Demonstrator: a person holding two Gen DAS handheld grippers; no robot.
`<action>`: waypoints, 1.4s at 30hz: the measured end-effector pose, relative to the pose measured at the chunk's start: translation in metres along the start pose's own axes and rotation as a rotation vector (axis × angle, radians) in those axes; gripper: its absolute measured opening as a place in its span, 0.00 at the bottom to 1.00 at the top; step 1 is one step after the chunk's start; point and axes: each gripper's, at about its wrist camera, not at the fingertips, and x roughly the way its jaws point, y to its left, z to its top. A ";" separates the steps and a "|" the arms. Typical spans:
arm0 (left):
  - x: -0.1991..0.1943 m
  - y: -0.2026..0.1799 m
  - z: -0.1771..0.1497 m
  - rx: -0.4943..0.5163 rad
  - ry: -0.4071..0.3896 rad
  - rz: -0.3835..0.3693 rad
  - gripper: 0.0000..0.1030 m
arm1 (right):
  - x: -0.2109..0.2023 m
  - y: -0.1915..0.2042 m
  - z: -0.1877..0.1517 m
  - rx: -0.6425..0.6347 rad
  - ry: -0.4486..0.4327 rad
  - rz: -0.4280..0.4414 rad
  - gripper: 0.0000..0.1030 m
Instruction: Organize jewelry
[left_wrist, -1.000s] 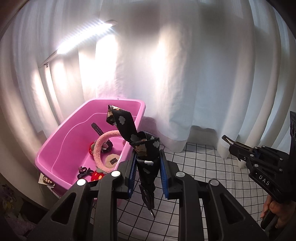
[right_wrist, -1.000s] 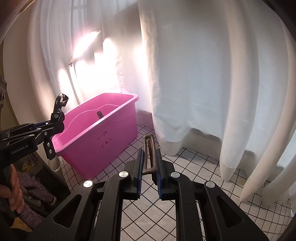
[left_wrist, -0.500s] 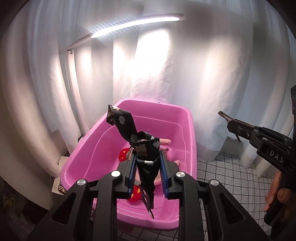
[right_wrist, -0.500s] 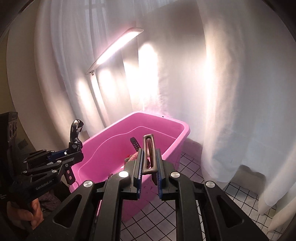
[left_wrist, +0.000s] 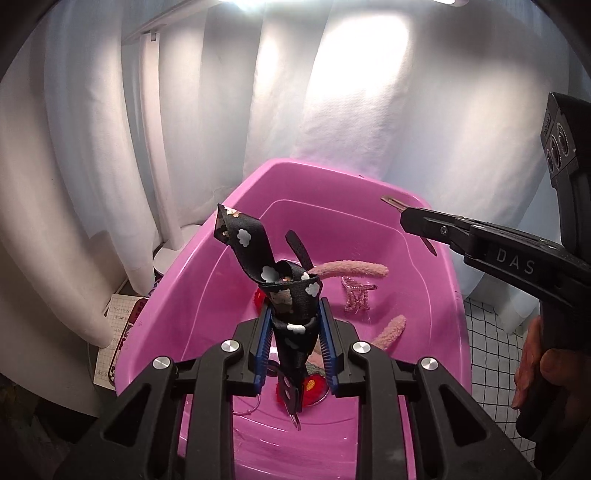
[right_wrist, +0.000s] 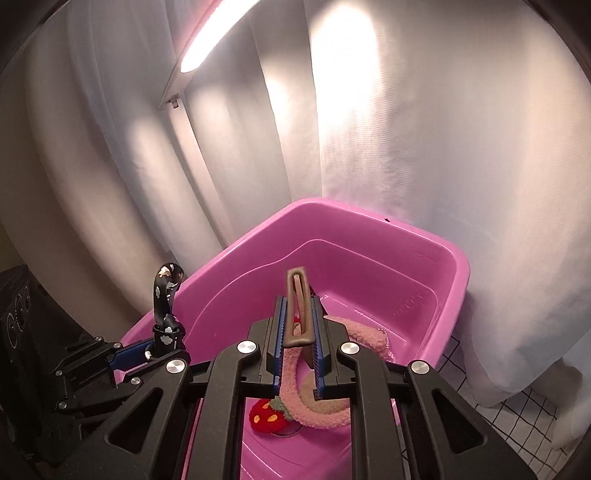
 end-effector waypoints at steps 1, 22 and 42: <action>0.006 0.002 0.001 -0.013 0.021 -0.004 0.24 | 0.009 0.000 0.001 0.006 0.023 -0.005 0.12; 0.035 0.014 0.013 -0.069 0.143 0.098 0.93 | 0.058 -0.028 0.011 0.115 0.168 -0.058 0.62; 0.041 0.019 0.013 -0.107 0.183 0.132 0.93 | 0.059 -0.030 -0.002 0.114 0.184 -0.057 0.63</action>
